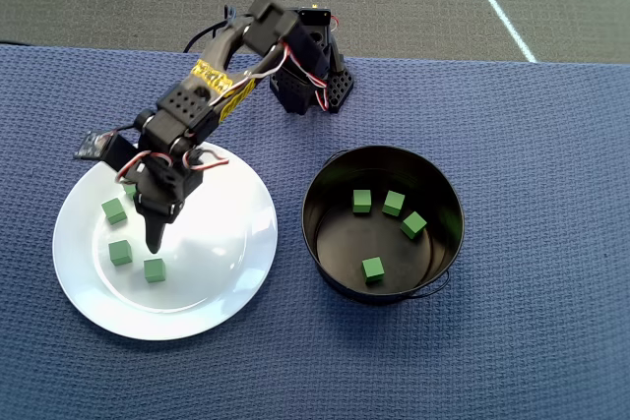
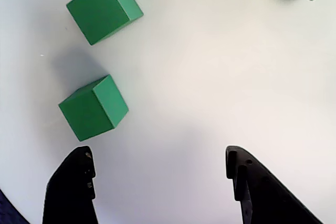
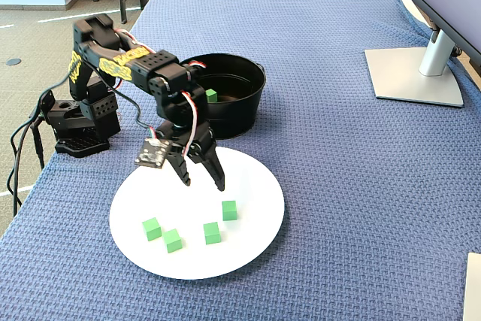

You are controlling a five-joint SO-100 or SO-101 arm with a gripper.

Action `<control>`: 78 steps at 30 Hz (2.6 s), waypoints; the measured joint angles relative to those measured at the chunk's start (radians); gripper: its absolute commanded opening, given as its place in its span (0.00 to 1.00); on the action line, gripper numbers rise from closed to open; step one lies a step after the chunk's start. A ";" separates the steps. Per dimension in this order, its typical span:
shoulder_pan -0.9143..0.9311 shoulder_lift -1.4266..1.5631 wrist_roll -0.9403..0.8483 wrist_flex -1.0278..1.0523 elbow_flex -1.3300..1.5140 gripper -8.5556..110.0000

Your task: Pick up the green cubes from the white plate and place them in the black recipient

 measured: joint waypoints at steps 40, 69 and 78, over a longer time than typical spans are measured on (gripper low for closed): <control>0.011 -0.509 -0.080 0.164 -0.727 0.23; -0.051 -0.522 -0.121 0.112 -0.638 0.23; -0.057 -0.522 -0.130 0.104 -0.630 0.07</control>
